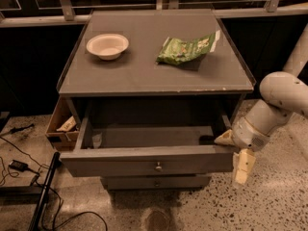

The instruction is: Open top drawer

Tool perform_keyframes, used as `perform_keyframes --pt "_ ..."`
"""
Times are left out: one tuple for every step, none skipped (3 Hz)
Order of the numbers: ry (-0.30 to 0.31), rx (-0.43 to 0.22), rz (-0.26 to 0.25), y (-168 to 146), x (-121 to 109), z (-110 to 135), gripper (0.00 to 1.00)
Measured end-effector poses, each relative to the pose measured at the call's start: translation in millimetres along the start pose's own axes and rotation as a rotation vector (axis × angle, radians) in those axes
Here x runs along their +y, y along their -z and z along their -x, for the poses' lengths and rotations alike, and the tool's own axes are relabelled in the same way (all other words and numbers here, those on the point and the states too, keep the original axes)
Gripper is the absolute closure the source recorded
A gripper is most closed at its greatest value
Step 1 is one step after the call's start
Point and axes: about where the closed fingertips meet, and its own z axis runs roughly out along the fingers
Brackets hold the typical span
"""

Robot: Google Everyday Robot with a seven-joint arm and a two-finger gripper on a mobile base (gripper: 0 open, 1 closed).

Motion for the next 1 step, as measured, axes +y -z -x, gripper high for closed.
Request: perform_keyframes --pt "0.000 0.000 0.000 0.0 0.0 0.0 0.00"
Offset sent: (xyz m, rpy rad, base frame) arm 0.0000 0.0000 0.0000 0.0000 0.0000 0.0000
